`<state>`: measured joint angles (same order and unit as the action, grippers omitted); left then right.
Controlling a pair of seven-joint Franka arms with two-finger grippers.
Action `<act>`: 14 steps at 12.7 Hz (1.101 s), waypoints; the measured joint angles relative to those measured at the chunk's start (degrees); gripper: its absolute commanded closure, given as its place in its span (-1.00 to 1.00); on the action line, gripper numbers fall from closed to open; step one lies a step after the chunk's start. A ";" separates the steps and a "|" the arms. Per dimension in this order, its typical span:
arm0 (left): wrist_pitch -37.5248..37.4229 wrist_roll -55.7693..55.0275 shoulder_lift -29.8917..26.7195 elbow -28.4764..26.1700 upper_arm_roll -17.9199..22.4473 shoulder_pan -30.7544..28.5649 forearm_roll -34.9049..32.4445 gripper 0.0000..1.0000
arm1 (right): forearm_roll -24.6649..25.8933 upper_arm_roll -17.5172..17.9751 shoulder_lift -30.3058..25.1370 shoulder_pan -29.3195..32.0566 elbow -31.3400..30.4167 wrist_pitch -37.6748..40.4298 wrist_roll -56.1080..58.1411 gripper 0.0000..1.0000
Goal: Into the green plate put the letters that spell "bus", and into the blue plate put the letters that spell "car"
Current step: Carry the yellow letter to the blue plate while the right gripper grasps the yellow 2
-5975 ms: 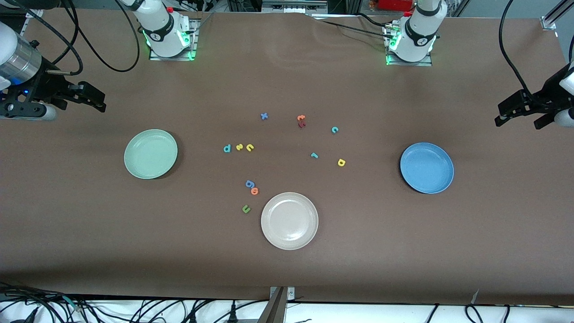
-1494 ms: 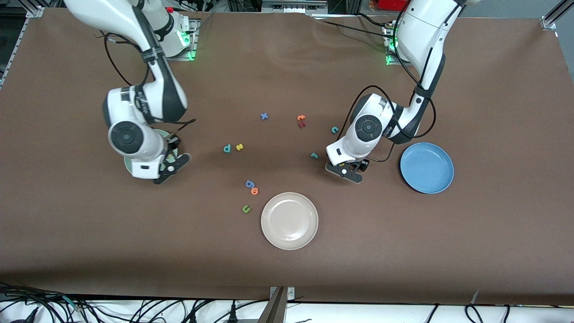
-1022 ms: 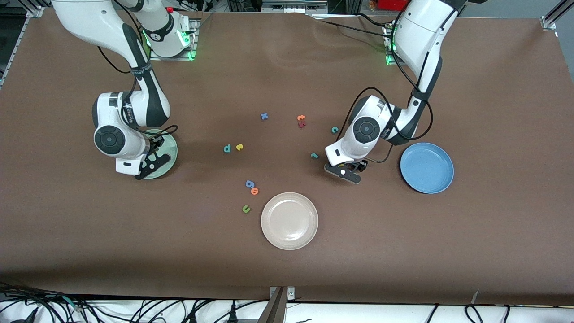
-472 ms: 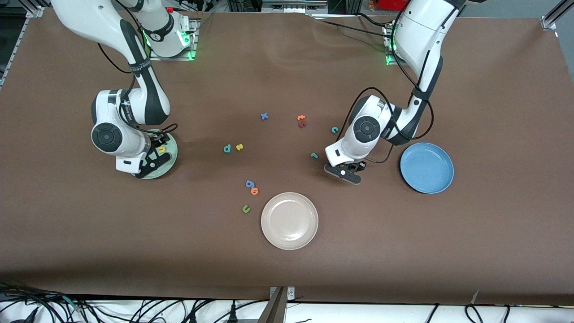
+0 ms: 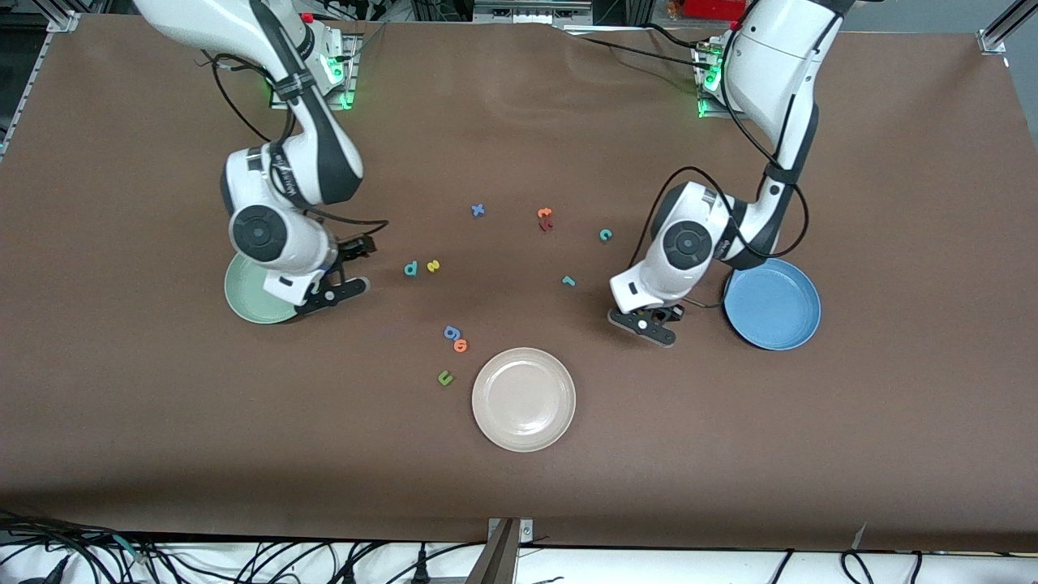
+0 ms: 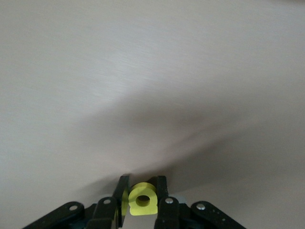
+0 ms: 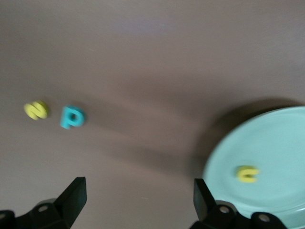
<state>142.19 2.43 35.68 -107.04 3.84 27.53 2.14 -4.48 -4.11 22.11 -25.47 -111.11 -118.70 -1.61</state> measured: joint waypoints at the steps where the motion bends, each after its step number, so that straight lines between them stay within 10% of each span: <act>1: -0.19 1.63 -0.10 0.41 0.76 -0.38 0.00 0.51 | -0.03 1.95 0.06 -0.07 0.00 -1.04 -6.35 -0.90; 7: -6.46 12.89 -4.88 1.18 1.66 -7.78 0.00 0.48 | 0.05 5.23 4.65 -6.41 -0.06 -12.56 -34.68 -0.07; 14: -9.85 31.30 -6.02 -0.90 1.92 -19.24 0.00 0.42 | 0.05 5.20 9.18 -7.79 -0.06 -17.48 -45.60 0.15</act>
<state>132.35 33.73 29.66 -107.93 5.75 8.29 2.14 -4.42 1.09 31.29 -33.25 -111.17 -136.18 -47.21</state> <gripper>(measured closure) 0.705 0.564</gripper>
